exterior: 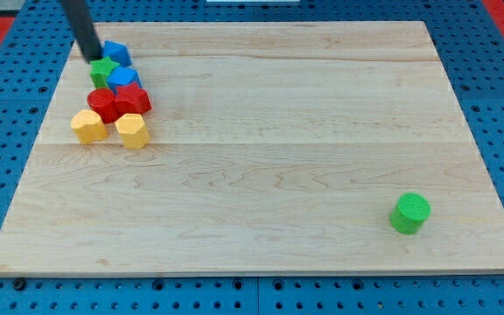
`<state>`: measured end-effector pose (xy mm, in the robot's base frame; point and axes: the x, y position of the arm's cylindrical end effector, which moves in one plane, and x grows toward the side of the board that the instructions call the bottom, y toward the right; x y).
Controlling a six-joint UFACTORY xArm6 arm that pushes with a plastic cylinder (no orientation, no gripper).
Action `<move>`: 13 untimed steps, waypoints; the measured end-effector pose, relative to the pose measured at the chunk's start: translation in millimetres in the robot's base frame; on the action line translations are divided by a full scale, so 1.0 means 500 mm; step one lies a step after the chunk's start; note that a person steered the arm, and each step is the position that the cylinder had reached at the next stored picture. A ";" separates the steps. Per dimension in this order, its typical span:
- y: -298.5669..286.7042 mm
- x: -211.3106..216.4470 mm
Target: Move the red star to the bottom right of the blue cube
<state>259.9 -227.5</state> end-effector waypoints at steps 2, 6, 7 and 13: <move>-0.069 0.207; 0.013 0.390; 0.025 0.321; 0.160 0.234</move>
<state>377.1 -147.6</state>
